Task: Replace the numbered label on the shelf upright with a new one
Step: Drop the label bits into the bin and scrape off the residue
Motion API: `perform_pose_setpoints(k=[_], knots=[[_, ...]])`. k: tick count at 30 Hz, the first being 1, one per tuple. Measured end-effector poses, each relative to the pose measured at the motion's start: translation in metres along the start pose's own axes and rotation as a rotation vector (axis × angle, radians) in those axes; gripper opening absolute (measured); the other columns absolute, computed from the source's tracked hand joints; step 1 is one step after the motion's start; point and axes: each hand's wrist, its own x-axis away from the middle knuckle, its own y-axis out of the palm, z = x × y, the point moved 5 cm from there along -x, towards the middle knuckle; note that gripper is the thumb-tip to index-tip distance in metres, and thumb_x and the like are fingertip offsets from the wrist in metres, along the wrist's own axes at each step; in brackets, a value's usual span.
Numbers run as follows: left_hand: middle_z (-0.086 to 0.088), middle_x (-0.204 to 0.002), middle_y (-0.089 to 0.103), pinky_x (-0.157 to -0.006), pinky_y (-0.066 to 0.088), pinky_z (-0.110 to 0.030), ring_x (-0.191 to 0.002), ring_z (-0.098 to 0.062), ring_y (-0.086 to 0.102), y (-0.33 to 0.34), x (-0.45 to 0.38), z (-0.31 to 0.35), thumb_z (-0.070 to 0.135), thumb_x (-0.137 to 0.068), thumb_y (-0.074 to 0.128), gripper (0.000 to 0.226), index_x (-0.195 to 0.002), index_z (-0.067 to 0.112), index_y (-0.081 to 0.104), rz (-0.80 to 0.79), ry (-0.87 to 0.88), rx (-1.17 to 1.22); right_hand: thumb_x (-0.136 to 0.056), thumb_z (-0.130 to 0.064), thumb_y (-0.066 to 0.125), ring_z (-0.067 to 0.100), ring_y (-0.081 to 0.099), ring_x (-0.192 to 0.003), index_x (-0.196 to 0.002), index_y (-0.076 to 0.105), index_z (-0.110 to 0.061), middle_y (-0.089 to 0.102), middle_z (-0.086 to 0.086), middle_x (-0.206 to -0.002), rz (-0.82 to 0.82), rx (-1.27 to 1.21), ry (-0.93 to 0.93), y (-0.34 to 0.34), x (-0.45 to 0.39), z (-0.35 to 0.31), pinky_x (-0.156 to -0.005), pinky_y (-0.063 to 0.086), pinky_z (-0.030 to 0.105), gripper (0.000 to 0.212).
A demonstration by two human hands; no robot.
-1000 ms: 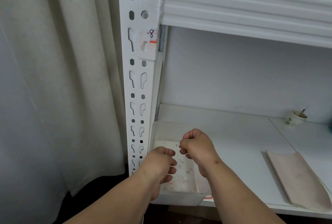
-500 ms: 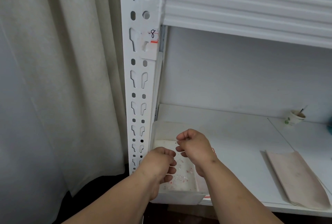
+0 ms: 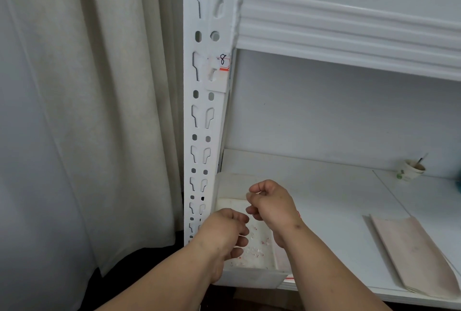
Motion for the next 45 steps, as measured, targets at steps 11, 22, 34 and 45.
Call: perform_pose_setpoints(k=[11, 22, 34, 45], knots=[[-0.008, -0.091, 0.066, -0.062, 0.052, -0.025, -0.072, -0.018, 0.060, 0.000, -0.002, -0.001, 0.003, -0.091, 0.048, 0.022, -0.099, 0.013, 0.066, -0.017, -0.005, 0.011, -0.082, 0.003, 0.057, 0.019, 0.067, -0.085, -0.084, 0.069, -0.017, 0.069, 0.002, -0.090, 0.013, 0.096, 0.041, -0.001, 0.001, 0.004, -0.061, 0.046, 0.020, 0.023], [-0.007, -0.067, 0.057, -0.063, 0.054, -0.027, -0.060, -0.017, 0.053, -0.001, 0.006, 0.005, 0.001, -0.086, 0.063, 0.008, -0.084, 0.007, 0.058, 0.006, 0.113, -0.021, -0.091, -0.018, 0.059, 0.012, 0.068, -0.065, -0.083, 0.065, -0.012, 0.069, 0.002, -0.077, 0.007, -0.051, -0.028, 0.005, 0.010, -0.013, -0.063, 0.051, 0.026, 0.012], [0.001, -0.063, 0.060, -0.057, 0.053, -0.032, -0.054, -0.010, 0.053, -0.027, 0.069, 0.086, 0.019, -0.096, 0.052, 0.022, -0.076, 0.025, 0.060, 0.213, 0.591, -0.275, -0.089, -0.022, 0.060, 0.017, 0.067, -0.072, -0.079, 0.064, -0.014, 0.068, 0.000, -0.071, 0.145, -0.199, -0.410, -0.001, 0.060, -0.116, -0.068, 0.053, 0.031, 0.014], [0.017, -0.100, 0.046, -0.080, 0.038, -0.004, -0.093, -0.004, 0.052, -0.065, 0.132, 0.183, 0.017, -0.089, 0.066, 0.027, -0.095, 0.037, 0.049, 0.630, 1.100, -0.059, -0.087, -0.024, 0.062, 0.010, 0.062, -0.081, -0.079, 0.059, -0.031, 0.066, -0.009, -0.084, 0.359, -0.177, -0.710, -0.010, 0.090, -0.182, -0.077, 0.049, 0.026, 0.012]])
